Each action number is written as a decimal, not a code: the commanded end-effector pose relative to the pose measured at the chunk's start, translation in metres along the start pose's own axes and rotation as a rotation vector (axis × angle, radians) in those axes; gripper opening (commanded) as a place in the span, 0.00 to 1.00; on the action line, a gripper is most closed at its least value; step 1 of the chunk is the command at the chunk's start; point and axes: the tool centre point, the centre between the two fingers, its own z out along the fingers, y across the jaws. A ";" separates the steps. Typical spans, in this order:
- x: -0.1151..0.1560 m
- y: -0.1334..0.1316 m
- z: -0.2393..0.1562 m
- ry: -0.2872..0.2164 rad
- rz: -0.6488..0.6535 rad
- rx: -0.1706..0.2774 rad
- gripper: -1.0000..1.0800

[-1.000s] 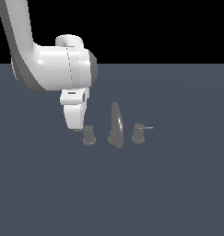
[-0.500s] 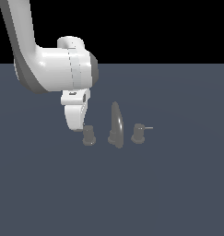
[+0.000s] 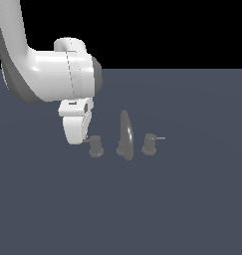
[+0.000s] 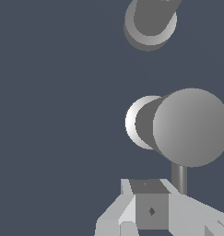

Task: Turn on the faucet by rotating a designated handle.

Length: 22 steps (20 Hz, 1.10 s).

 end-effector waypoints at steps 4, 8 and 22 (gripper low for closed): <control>0.000 0.005 0.000 -0.001 0.005 0.006 0.00; 0.001 0.019 0.000 -0.001 0.003 0.003 0.00; 0.008 0.053 0.000 -0.006 -0.014 0.002 0.00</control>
